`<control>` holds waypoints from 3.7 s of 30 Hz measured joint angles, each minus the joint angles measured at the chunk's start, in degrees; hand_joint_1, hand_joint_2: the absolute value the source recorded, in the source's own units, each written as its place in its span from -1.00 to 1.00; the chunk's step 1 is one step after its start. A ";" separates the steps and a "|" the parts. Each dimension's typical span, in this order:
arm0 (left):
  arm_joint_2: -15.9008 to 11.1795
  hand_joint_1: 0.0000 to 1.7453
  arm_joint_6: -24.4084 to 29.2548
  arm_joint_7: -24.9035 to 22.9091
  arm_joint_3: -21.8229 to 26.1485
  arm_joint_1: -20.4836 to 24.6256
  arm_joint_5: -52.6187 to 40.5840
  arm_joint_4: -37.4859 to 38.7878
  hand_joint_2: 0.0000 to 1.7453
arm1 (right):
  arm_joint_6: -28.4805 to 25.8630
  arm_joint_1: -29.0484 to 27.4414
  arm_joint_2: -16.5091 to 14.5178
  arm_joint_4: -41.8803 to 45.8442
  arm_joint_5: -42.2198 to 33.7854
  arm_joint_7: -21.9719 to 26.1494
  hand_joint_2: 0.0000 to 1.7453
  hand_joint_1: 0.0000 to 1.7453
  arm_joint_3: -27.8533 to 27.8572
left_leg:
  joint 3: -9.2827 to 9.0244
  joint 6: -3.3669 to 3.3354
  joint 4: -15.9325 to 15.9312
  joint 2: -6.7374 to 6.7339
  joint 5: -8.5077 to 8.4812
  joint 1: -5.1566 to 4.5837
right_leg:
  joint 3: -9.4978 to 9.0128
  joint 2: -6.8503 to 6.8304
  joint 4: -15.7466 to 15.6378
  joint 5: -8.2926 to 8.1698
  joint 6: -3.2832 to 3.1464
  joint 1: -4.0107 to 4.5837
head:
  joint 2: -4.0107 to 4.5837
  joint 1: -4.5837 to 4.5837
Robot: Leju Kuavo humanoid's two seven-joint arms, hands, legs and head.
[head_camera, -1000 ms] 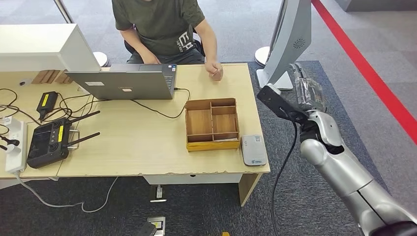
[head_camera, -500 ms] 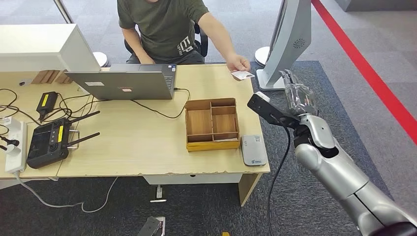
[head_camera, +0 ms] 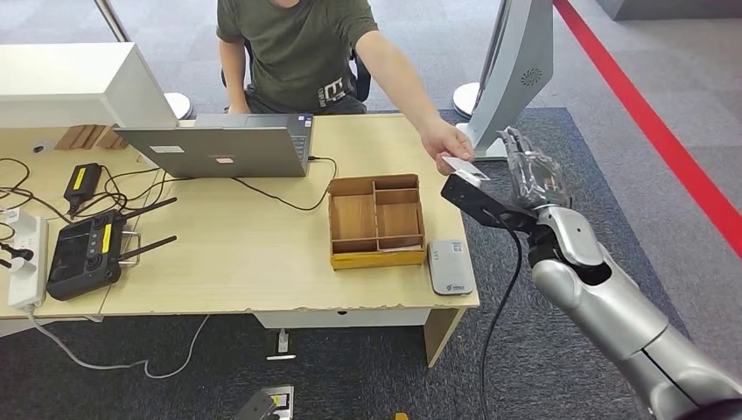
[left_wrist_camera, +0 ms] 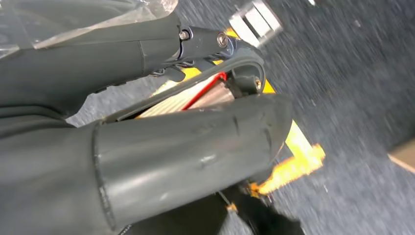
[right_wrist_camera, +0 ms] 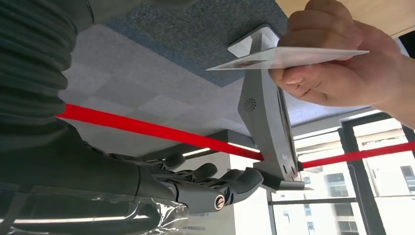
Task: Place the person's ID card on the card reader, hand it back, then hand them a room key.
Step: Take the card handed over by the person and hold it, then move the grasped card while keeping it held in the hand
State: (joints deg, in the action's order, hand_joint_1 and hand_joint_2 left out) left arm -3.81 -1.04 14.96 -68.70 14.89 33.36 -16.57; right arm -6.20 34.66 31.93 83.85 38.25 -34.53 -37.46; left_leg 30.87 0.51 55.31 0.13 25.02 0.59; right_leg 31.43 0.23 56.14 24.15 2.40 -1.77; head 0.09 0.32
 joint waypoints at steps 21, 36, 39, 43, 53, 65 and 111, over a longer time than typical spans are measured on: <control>-1.00 -1.00 -0.14 -0.77 0.01 0.24 -3.48 0.27 -1.00 | -0.05 -1.46 2.04 5.38 3.99 -1.97 1.00 -1.00 -1.93 | 0.03 0.01 0.00 0.01 -0.01 0.00 | -0.01 -0.02 -0.02 0.00 -0.01 -0.01 | -0.01 0.02; 0.26 -1.00 2.20 -1.70 0.03 -0.40 -4.85 0.25 -1.00 | 1.96 -3.27 2.71 7.05 6.91 -2.84 1.00 0.50 -1.75 | 0.04 0.01 0.00 0.01 0.00 0.00 | 0.00 -0.01 -0.03 0.01 -0.01 -0.01 | -0.01 0.01; 0.81 -1.00 2.39 -1.79 0.15 -0.43 -4.65 0.25 -1.00 | 1.92 -3.35 2.67 7.04 7.01 -2.80 1.00 1.00 -1.75 | 0.04 0.01 0.00 0.01 0.00 0.00 | -0.01 -0.02 -0.03 0.01 0.00 -0.01 | 0.00 0.02; 1.16 -1.00 2.28 -2.09 0.63 -0.29 -4.33 0.25 -1.00 | 1.78 -3.43 2.64 7.03 6.96 -2.68 1.00 1.00 -1.75 | 0.03 0.01 0.00 0.01 -0.01 0.00 | -0.01 -0.02 -0.03 0.00 0.00 -0.01 | 0.00 0.03; 0.79 -1.00 1.60 -2.40 1.73 -0.05 -4.09 0.27 -1.00 | 1.81 -4.05 2.82 7.51 6.69 -2.92 1.00 1.00 -1.61 | 0.04 0.01 0.00 0.01 0.00 0.00 | 0.00 -0.01 -0.03 0.01 -0.01 -0.01 | -0.01 0.03; 0.53 -1.00 2.13 -2.46 2.37 -0.63 -4.49 0.25 -1.00 | 1.91 -4.37 2.52 7.35 6.56 -2.25 1.00 1.00 -1.92 | 0.05 0.01 0.00 0.01 -0.01 0.00 | -0.01 -0.02 -0.02 0.01 0.00 -0.01 | -0.01 0.03; -0.12 -1.00 1.99 -4.21 3.31 -1.55 -6.53 0.25 -1.00 | -3.85 -4.45 -1.73 -6.14 -0.37 1.41 1.00 1.00 -9.04 | 0.08 0.01 -0.01 0.03 -0.01 0.01 | 0.00 -0.02 -0.02 0.01 -0.01 0.00 | 0.00 0.04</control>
State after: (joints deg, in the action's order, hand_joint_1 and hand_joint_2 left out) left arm -3.93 0.95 10.74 -65.40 13.34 26.83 -16.33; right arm -10.05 30.21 30.21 77.71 37.88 -33.12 -46.50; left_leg 30.94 0.53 55.30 0.16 25.01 0.60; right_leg 31.43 0.21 56.12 24.16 2.40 -1.77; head 0.09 0.37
